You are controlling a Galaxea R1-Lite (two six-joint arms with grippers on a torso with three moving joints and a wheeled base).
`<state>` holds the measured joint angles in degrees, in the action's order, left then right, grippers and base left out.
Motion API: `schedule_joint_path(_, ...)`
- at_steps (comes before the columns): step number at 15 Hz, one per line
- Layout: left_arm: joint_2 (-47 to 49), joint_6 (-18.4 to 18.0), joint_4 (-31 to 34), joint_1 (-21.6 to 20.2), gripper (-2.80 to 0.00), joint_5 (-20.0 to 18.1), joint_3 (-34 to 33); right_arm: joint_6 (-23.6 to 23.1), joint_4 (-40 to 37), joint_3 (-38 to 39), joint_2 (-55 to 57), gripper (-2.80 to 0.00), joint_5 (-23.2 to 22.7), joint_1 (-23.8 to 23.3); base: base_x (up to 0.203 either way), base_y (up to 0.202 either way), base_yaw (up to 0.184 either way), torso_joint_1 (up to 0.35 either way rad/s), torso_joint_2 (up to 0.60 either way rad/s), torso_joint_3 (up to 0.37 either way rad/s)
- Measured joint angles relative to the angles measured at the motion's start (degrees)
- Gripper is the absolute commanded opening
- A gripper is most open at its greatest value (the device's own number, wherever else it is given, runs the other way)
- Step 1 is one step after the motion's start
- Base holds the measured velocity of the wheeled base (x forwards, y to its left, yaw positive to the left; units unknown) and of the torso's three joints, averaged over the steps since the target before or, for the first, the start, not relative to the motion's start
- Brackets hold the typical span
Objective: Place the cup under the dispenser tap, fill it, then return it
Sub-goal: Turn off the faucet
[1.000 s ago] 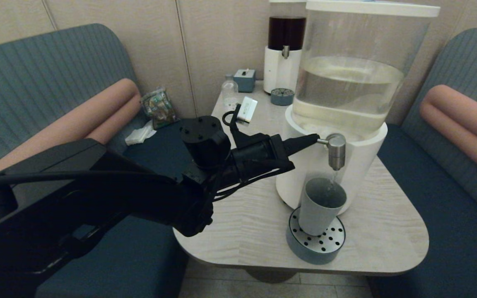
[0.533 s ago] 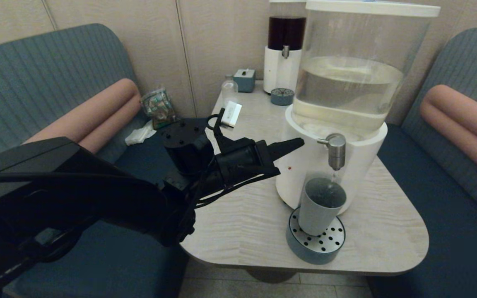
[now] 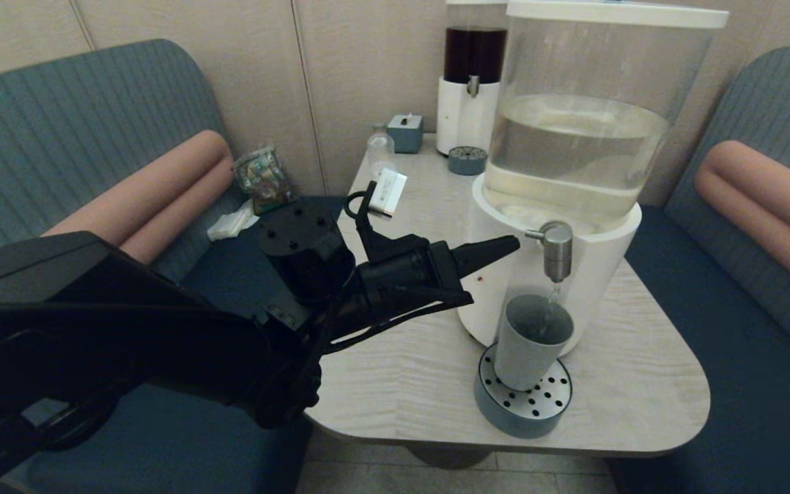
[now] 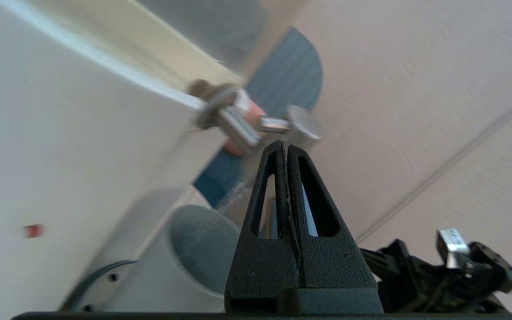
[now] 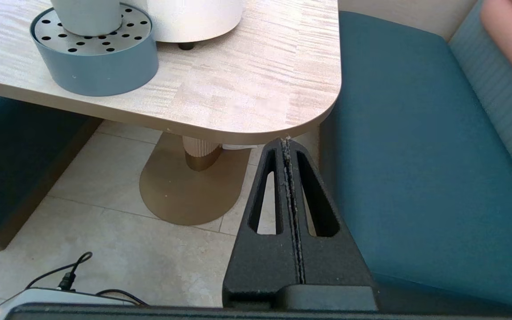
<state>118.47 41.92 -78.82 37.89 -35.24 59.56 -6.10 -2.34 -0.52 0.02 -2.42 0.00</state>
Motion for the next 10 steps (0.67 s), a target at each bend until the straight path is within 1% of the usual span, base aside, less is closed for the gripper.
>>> schedule_joint_path(10, 2.1, 0.2, 0.4, 0.5, -2.8, 0.0, 2.9, 0.0, 0.0, 0.0, 0.0, -2.8, 0.0, 0.0, 0.0, 0.0, 0.0, 0.0, 0.0, 0.0)
